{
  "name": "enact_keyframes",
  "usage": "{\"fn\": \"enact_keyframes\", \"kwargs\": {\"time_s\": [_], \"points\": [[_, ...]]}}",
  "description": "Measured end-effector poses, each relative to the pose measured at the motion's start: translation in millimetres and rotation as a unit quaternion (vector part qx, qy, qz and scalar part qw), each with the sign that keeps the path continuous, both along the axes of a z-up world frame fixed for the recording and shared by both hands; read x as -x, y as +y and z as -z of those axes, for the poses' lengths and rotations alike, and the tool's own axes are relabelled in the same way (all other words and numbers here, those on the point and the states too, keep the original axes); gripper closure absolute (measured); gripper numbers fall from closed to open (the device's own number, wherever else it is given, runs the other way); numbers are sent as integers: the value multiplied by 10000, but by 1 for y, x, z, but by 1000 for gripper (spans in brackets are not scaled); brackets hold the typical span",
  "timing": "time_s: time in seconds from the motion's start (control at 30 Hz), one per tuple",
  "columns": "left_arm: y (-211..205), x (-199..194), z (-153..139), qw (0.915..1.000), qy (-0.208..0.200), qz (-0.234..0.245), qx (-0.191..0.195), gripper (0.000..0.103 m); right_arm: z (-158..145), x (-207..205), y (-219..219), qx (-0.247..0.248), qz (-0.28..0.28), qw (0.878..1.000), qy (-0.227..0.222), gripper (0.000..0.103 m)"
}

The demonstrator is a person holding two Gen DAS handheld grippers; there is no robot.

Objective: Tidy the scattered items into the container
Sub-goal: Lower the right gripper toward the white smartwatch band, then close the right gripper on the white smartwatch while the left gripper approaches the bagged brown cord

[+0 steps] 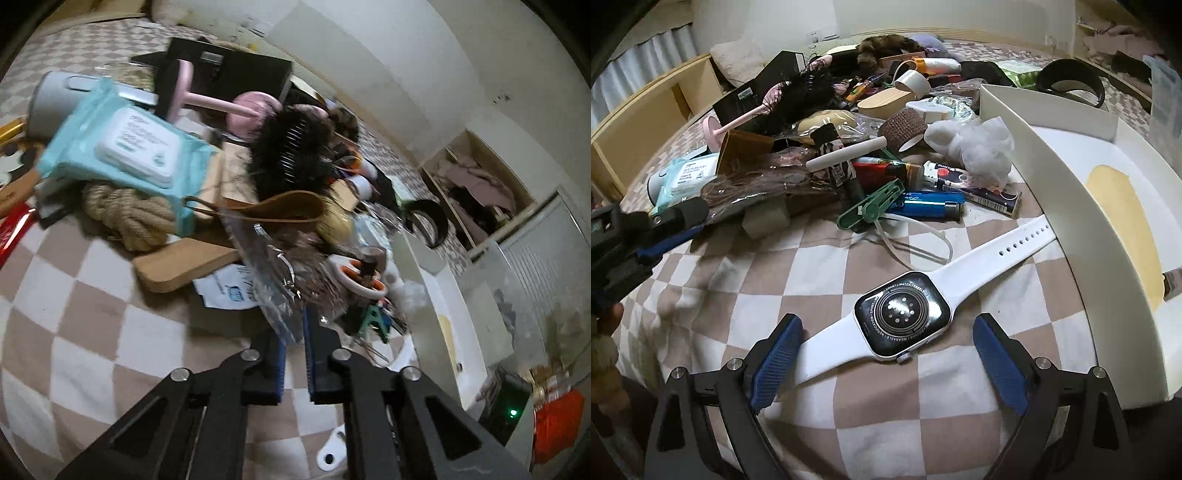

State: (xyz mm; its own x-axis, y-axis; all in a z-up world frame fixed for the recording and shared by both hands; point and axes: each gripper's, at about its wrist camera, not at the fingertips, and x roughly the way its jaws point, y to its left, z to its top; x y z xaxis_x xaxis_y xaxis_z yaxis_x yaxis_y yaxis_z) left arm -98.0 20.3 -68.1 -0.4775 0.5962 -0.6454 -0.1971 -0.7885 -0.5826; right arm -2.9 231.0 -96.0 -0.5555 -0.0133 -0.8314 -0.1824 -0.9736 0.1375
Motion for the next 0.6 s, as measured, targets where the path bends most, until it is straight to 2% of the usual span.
{"fn": "enact_keyframes", "kwargs": {"time_s": [0.1, 0.2, 0.33, 0.47, 0.6], "points": [[-16, -4, -1, 9983, 75, -468, 351, 100, 0, -1, 1, 32, 15, 10000, 4, 9], [-36, -6, -5, 9951, 152, -835, 500, 100, -1, -2, -1, 2, 21, 10000, -1, 9], [-63, -13, -16, 9856, 402, -1386, 884, 100, -1, -3, 0, 53, 24, 10000, 13, 9], [-77, -13, -16, 9809, 414, -1594, 1039, 100, -1, 2, 2, 174, -53, 9998, 23, 9], [-82, -13, -9, 9813, 264, -1595, 1041, 100, -2, 13, -9, 44, -405, 9991, 101, 9]]}}
